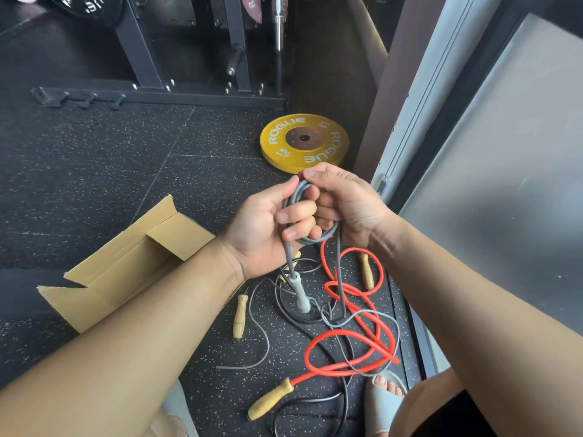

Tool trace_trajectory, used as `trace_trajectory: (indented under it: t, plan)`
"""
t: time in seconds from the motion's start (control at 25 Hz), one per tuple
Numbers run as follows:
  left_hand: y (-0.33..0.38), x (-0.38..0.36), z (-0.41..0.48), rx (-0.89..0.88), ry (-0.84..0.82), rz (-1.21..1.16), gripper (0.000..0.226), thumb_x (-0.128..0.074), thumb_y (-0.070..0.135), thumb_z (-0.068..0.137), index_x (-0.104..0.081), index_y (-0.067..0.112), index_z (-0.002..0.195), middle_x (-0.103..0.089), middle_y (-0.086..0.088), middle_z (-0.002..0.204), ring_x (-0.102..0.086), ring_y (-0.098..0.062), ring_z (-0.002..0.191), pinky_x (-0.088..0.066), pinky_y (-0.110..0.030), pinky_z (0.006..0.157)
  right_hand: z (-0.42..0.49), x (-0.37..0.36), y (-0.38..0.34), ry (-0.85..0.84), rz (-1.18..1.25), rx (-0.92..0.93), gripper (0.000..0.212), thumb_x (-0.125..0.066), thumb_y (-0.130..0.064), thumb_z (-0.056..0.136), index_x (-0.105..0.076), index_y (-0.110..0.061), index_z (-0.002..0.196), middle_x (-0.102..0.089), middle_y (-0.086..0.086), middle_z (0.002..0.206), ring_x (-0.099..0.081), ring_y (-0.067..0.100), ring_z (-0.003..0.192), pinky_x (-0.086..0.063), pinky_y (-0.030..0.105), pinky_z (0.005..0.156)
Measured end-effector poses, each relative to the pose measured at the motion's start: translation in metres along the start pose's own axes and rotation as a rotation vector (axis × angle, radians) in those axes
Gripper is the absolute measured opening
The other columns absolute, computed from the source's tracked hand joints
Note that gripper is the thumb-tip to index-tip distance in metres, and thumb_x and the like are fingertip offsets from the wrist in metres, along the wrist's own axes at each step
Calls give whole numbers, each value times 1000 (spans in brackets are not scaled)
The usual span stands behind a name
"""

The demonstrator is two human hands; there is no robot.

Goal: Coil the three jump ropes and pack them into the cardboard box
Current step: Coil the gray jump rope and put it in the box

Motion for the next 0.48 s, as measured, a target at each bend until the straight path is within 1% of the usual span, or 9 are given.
trace_trajectory:
  t: [0.08,0.12,0.16,0.2,0.24,0.28,0.32,0.4,0.48]
  plan:
    - [1,-1,3,-37,61,23,38,-32,36,103,-51,18,75,-25,12,41,-21,-7,37,-39,-24,54,5,2,6,-29,-44,45,28,-50,-19,105,-62,-12,81,-31,-3,49,-24,7,37,-26,20,38]
    - [3,-1,4,-65,93,35,37,-32,35,103,-47,20,73,-23,13,40,-16,-8,36,-35,-23,51,8,4,8,-35,-95,81,27,-50,-23,105,-66,-12,87,-38,3,52,-33,11,41,-34,23,42]
    - [4,0,4,-93,124,38,37,-31,34,103,-45,21,72,-22,13,40,-13,-8,37,-32,-24,50,10,5,11,-32,-181,127,26,-50,-28,105,-71,-14,97,-49,15,61,-46,22,49,-44,29,51]
    - [7,1,4,-119,151,31,36,-31,34,103,-44,21,72,-22,13,40,-12,-8,37,-29,-24,50,12,9,14,-13,-312,179,27,-50,-33,105,-72,-18,109,-59,29,79,-56,32,64,-52,38,62]
    - [11,2,4,-143,174,22,36,-31,33,103,-43,22,71,-22,13,41,-14,-7,36,-28,-24,50,13,15,17,9,-452,224,29,-48,-33,106,-71,-22,120,-63,33,97,-61,39,78,-55,46,72]
    - [16,4,3,-170,196,9,36,-30,33,104,-43,22,71,-22,12,42,-16,-7,35,-29,-24,49,13,18,20,32,-573,255,31,-44,-30,108,-66,-26,129,-66,27,104,-63,37,84,-57,46,75]
    - [22,6,3,-206,220,-5,36,-30,32,104,-43,22,71,-22,11,42,-18,-7,35,-30,-24,49,13,23,24,48,-670,253,32,-41,-25,110,-61,-29,134,-67,17,100,-64,26,83,-59,39,71]
    - [35,11,0,-298,273,-15,35,-30,30,103,-43,22,72,-22,11,44,-18,-8,37,-33,-24,49,10,26,31,16,-827,188,37,-39,-17,110,-51,-35,141,-58,4,84,-56,5,67,-53,25,60]
    - [45,18,-1,-364,319,22,31,-29,26,100,-43,20,74,-24,9,49,-19,-11,42,-34,-26,53,10,27,39,-54,-1066,140,42,-42,-16,109,-50,-35,146,-49,-5,74,-43,5,57,-44,21,59]
Point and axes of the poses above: each hand's wrist, its own z-axis towards the middle knuckle, its own x-axis out of the back of the hand, y = z × x, the point moved 1 cm from there along z, towards the middle knuckle
